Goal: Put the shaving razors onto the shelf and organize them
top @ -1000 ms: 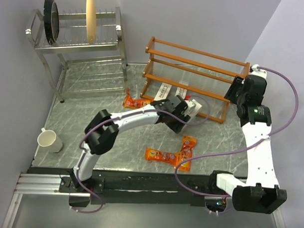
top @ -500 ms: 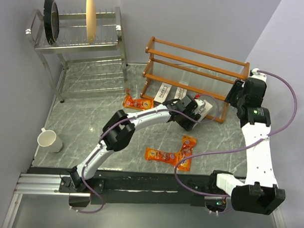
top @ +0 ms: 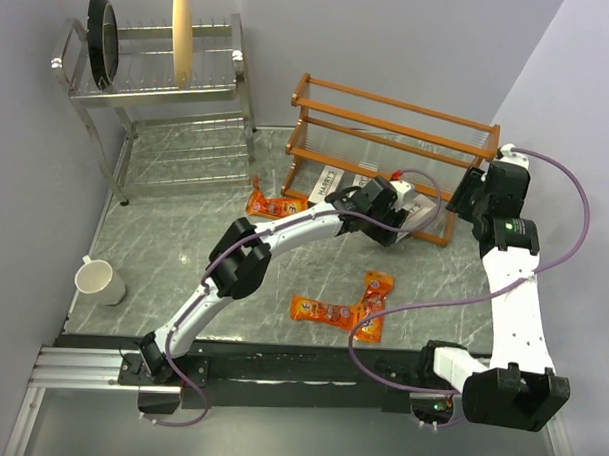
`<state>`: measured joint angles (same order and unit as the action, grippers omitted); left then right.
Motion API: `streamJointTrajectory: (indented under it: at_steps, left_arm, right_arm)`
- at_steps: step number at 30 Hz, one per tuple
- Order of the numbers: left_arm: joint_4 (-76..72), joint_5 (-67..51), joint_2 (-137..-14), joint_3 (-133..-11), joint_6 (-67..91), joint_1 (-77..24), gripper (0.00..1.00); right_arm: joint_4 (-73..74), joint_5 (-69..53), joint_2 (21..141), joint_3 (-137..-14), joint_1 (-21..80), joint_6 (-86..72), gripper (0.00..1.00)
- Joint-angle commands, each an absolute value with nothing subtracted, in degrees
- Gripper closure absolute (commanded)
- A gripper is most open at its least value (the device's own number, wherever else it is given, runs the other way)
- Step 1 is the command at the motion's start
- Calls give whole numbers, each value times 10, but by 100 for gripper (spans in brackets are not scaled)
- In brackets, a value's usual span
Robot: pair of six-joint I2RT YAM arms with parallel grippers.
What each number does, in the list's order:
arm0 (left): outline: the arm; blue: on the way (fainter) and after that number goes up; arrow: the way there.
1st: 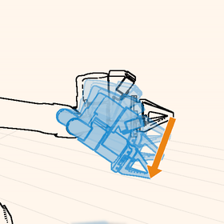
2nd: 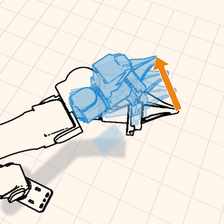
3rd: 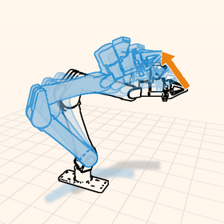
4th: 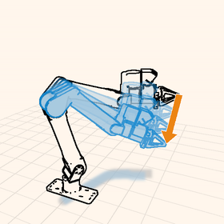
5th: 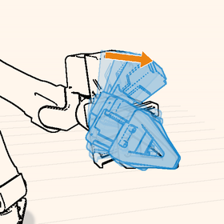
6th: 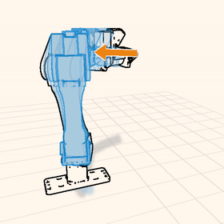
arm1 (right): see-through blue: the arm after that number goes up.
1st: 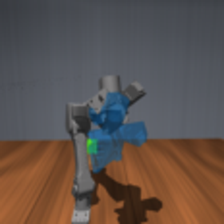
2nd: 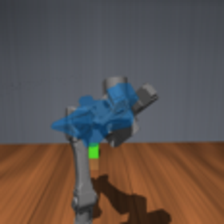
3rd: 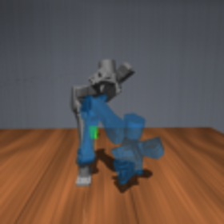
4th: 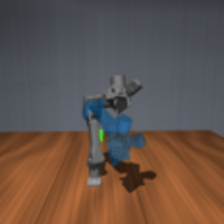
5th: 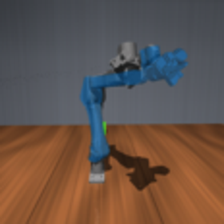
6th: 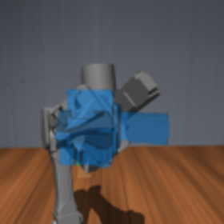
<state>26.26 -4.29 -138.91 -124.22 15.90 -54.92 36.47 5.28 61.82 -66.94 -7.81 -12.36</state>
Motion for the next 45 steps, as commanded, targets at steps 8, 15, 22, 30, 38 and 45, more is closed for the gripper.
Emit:
streamJointTrajectory:
  at_steps: [8, 15, 22, 30, 38, 45]
  left_arm:
    - [234, 43, -1407, -1267, 295, -566, 47]
    - [223, 102, -1421, -1298, 326, -581, 48]
    - [194, 153, -1443, -1324, 310, -584, 38]
    - [140, 185, -1488, -1371, 273, -584, 36]
    - [120, 171, -1485, -1370, 270, -584, 35]
    - [132, 134, -1463, -1350, 280, -586, 0]
  right_arm:
    - [357, 48, 595, -665, -84, -126, 42]
    - [352, 33, 591, -648, -85, -137, 42]
    - [353, 26, 587, -645, -85, -146, 42]
    - [370, 20, 583, -671, -87, -146, 42]
    - [360, 7, 588, -657, -88, -159, 42]
    - [359, 6, 593, -658, -88, -159, 41]
